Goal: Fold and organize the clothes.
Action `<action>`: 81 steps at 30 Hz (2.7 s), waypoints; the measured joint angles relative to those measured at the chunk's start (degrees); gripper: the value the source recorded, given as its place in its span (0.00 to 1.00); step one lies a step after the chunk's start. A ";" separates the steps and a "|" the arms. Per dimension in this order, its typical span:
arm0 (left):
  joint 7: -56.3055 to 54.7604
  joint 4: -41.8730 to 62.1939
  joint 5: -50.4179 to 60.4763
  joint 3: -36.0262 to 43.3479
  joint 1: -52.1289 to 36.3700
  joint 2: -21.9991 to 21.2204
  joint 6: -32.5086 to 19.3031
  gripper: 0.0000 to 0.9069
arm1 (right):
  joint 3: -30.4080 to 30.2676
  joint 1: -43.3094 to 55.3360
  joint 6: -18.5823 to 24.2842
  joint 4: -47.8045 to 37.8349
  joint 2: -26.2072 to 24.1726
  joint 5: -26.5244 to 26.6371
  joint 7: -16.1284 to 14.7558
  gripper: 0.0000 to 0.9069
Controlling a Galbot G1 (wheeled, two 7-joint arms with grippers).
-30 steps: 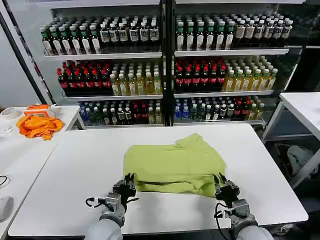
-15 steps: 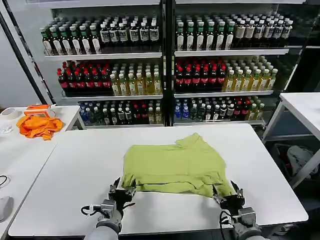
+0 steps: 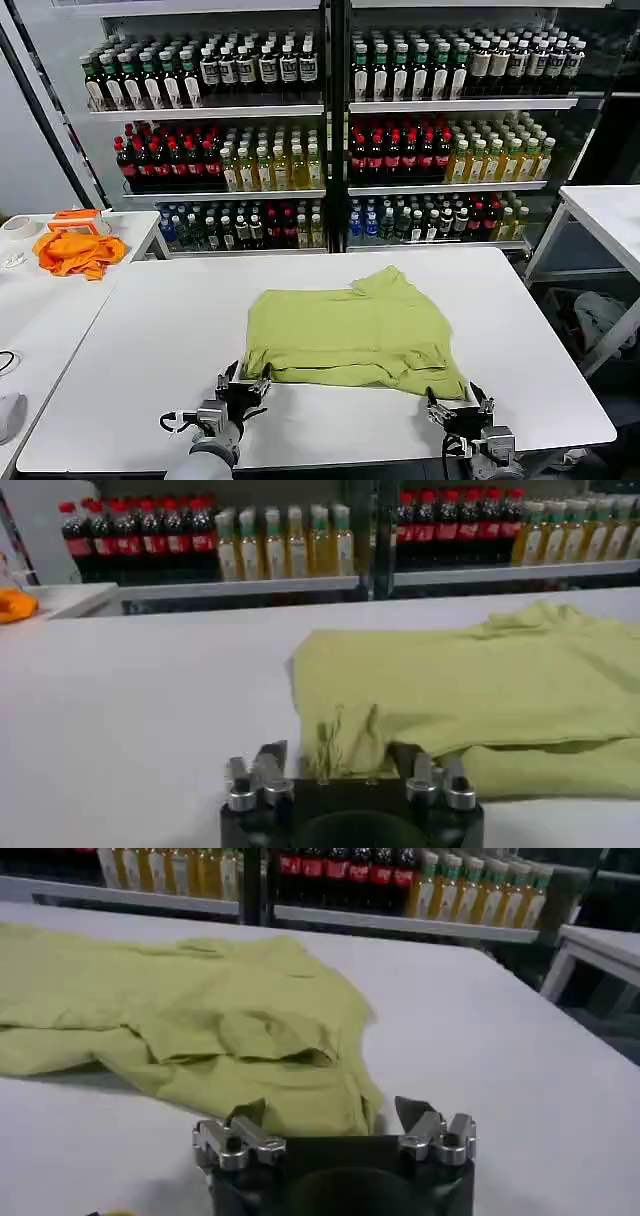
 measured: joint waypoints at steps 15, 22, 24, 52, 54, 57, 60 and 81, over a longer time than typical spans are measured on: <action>1.65 -0.61 -0.30 -0.44 2.60 0.38 -0.85 0.02 | 0.49 -1.45 -0.01 0.98 -0.44 -0.36 -0.33 0.00; 1.73 -2.76 1.18 -1.23 5.92 -0.41 -1.25 0.02 | 1.00 -3.60 -0.25 3.15 -1.61 -0.78 -1.25 0.00; 1.64 -3.94 1.63 -1.59 7.43 -0.60 -1.24 0.02 | 1.36 -4.80 -0.29 4.21 -2.16 -0.78 -1.65 0.00; 1.68 -17.08 4.76 -9.80 20.40 2.76 -0.06 1.00 | 3.38 -6.03 -0.55 11.60 -7.98 0.24 -1.39 1.00; 1.45 -16.56 4.17 -9.78 19.20 3.55 0.32 1.00 | 2.70 -3.51 -1.05 10.52 -8.50 1.57 -0.82 1.00; 0.95 -15.20 2.55 -9.56 16.64 4.61 0.94 1.00 | 1.16 1.35 -1.98 8.13 -9.27 4.12 0.09 1.00; 0.58 -13.09 0.45 -8.93 13.02 5.63 1.56 1.00 | -0.94 6.84 -2.94 5.01 -9.69 6.77 0.91 1.00; -1.40 7.44 -6.50 0.92 -13.30 5.22 5.27 1.00 | -18.01 40.79 -6.78 -22.55 -5.03 16.30 1.78 1.00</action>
